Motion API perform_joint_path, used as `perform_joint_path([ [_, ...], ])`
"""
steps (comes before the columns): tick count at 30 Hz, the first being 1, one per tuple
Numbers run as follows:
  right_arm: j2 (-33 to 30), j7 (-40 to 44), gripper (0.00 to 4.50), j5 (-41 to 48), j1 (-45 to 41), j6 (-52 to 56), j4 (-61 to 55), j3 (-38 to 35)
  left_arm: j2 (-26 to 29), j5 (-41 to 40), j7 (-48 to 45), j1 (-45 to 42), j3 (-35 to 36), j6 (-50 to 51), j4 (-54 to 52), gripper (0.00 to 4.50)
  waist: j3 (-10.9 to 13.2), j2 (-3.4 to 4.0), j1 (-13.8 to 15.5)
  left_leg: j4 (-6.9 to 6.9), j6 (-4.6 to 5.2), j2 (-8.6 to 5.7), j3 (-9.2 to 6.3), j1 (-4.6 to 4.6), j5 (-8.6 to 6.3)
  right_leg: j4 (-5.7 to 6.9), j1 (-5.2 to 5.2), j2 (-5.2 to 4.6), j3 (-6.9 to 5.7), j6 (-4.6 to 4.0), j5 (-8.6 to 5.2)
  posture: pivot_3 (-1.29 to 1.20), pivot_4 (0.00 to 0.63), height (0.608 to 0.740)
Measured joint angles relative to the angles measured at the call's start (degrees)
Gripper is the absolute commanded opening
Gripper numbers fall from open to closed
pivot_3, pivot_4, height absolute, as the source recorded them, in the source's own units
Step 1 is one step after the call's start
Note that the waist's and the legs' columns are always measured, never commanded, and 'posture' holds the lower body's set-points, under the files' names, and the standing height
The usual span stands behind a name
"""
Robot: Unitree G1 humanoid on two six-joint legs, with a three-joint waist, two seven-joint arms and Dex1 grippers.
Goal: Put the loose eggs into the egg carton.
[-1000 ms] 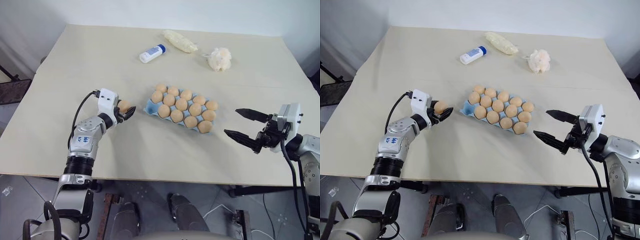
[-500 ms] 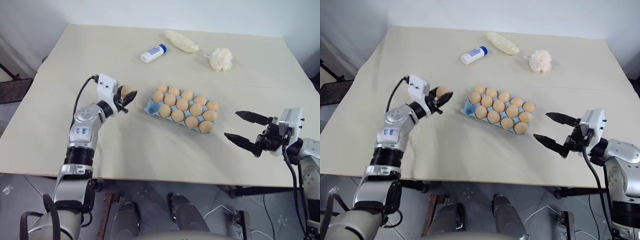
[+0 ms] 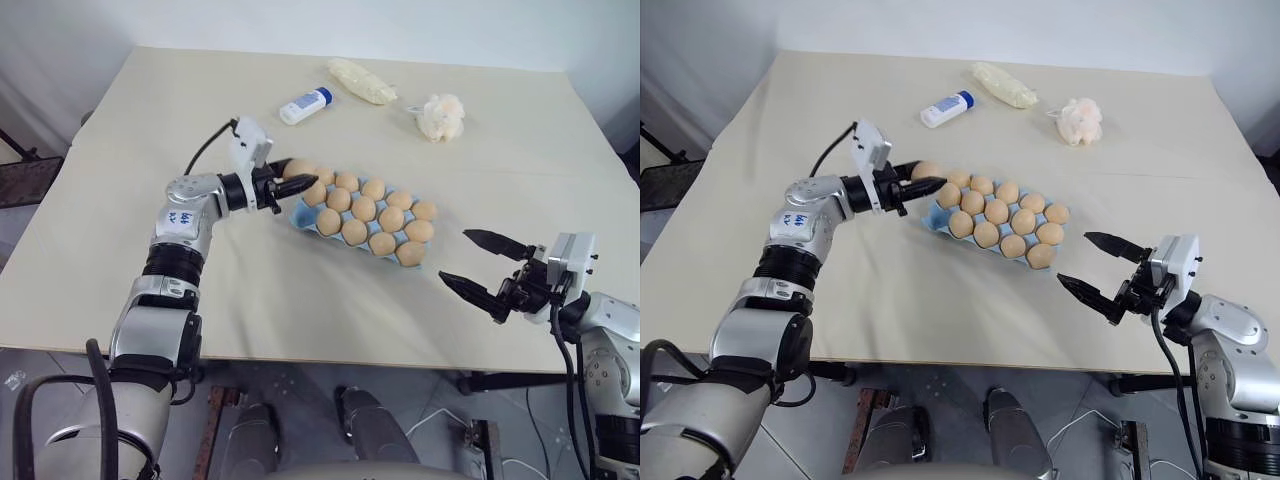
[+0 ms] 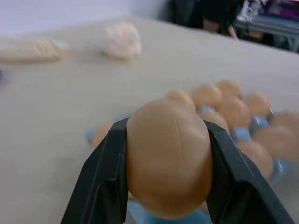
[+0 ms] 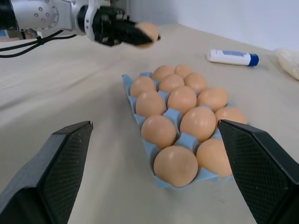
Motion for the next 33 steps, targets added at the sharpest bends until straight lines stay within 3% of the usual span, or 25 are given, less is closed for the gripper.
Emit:
perform_joint_path([
  [9,0.4,-3.4,4.5,0.02,3.96,-0.56,-3.21,-0.16,-1.7,2.05,-2.45,-0.96,-0.69,-2.64,3.78,1.66,0.0,0.0,0.37,0.12,0.0,-0.03,-0.12,-0.21,0.0,0.0,-0.08,-0.01,-0.05,0.02,0.01,0.0,0.15,0.74],
  [18,0.37,-4.38,4.5,0.03,3.94,-0.56,-3.53,-0.16,-2.11,5.26,-2.25,-1.89,-1.73,-4.92,7.37,4.45,0.0,0.0,0.29,0.1,0.01,-0.02,-0.15,-0.23,0.0,0.01,-0.09,0.0,-0.06,0.02,0.01,0.0,0.15,0.74],
  [27,-1.11,-4.52,4.5,0.21,2.13,0.23,-3.5,-0.16,-0.11,5.38,-2.19,-1.9,-0.96,-5.35,5.09,4.45,0.0,0.0,0.26,0.13,0.01,-0.01,-0.15,-0.23,0.01,0.07,-0.1,0.01,-0.07,0.03,0.02,0.0,0.15,0.74],
  [33,-3.0,-3.13,4.5,0.42,-0.78,1.18,-2.52,-0.1,3.96,2.19,-8.03,3.01,0.78,-2.48,-4.83,4.45,0.0,0.02,0.04,0.1,0.01,0.03,-0.13,-0.2,0.01,0.1,-0.09,0.01,-0.08,0.02,0.01,0.0,0.15,0.74],
])
